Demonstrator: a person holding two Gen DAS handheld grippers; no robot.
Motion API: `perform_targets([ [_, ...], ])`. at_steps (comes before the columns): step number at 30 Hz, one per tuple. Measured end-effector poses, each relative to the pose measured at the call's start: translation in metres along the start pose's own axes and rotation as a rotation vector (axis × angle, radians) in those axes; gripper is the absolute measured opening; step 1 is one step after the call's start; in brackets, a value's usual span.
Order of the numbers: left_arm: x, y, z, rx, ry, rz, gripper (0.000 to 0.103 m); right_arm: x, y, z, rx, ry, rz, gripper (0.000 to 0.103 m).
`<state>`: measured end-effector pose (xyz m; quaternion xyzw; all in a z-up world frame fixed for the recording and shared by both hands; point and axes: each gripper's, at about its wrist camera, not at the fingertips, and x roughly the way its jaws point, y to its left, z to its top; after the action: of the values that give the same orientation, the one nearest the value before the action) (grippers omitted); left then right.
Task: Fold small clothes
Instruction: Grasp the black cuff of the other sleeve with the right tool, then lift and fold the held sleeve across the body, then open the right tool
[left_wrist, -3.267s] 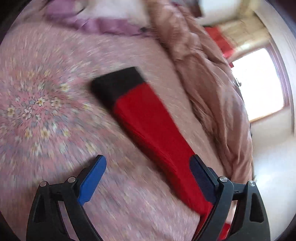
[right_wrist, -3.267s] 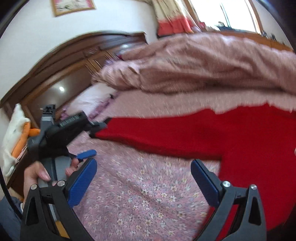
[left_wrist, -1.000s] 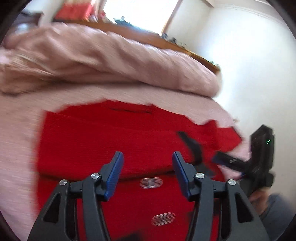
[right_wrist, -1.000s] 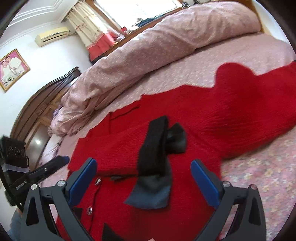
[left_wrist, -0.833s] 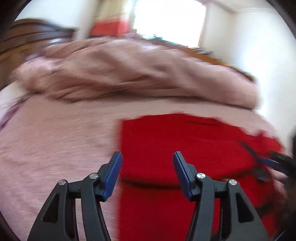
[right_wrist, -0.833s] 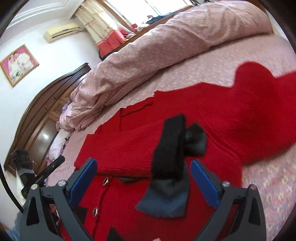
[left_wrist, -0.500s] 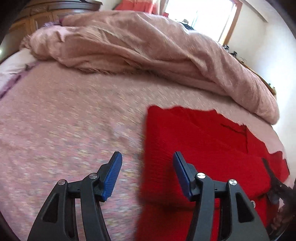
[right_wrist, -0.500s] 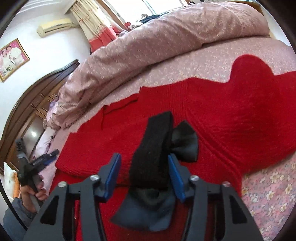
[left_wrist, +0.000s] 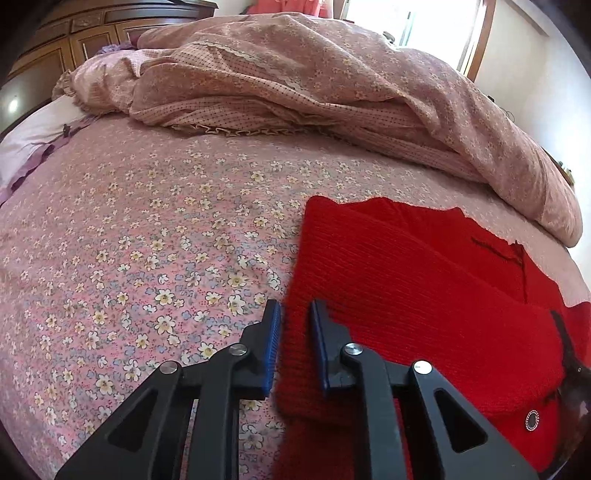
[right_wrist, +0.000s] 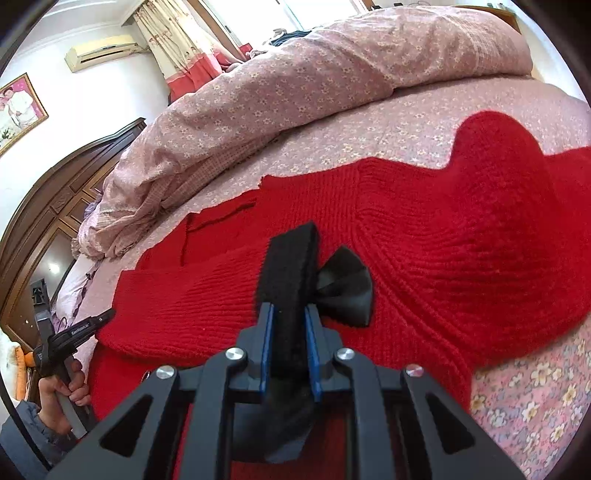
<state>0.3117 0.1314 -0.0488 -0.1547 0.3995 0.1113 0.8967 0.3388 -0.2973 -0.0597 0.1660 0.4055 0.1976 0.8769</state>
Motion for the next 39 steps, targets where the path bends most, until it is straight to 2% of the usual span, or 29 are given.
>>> perform_targets([
  [5,-0.002,0.0,-0.001,0.003,-0.003,-0.013,0.012,-0.001,0.0,0.001,0.001,-0.01,-0.004,0.017],
  [9,-0.003,0.001,-0.002,-0.006,-0.002,-0.022,0.012,-0.013,0.012,0.006,-0.077,-0.083,-0.04,0.016],
  [11,-0.003,0.0,-0.003,-0.007,-0.001,-0.021,0.012,-0.011,0.014,0.008,-0.096,-0.077,-0.053,0.016],
  [14,-0.003,0.0,-0.003,-0.004,0.0,-0.02,0.012,-0.001,0.002,0.006,-0.042,-0.025,-0.052,0.016],
  [17,-0.002,-0.001,-0.002,-0.002,0.004,-0.016,0.013,-0.005,-0.006,0.007,-0.002,-0.037,-0.033,0.017],
  [19,-0.005,-0.002,-0.002,-0.007,-0.01,-0.006,0.016,-0.007,-0.008,0.006,0.014,-0.04,-0.04,0.026],
  [23,-0.032,-0.02,0.003,0.032,-0.11,0.041,0.019,-0.016,-0.008,0.008,0.013,-0.035,-0.062,0.033],
  [25,-0.042,-0.035,0.007,0.04,-0.117,0.004,0.035,-0.027,-0.007,0.009,-0.005,-0.051,-0.068,0.039],
  [28,-0.055,-0.062,0.0,0.128,-0.11,-0.033,0.043,-0.054,-0.012,0.012,-0.026,-0.093,-0.049,0.05],
  [30,-0.057,-0.073,-0.009,0.168,-0.111,-0.032,0.046,-0.076,-0.022,0.014,-0.034,-0.12,-0.043,0.061],
  [32,-0.053,-0.082,-0.019,0.211,-0.09,-0.02,0.046,-0.108,-0.048,0.015,-0.01,-0.16,-0.04,0.068],
  [36,-0.043,-0.09,-0.032,0.233,-0.038,-0.005,0.046,-0.162,-0.119,0.014,0.097,-0.202,-0.067,0.075],
  [38,-0.041,-0.089,-0.032,0.212,-0.035,0.005,0.046,-0.189,-0.171,0.013,0.23,-0.244,-0.123,0.076],
  [39,-0.04,-0.088,-0.031,0.191,-0.037,0.013,0.046,-0.201,-0.198,0.013,0.32,-0.265,-0.124,0.076],
])
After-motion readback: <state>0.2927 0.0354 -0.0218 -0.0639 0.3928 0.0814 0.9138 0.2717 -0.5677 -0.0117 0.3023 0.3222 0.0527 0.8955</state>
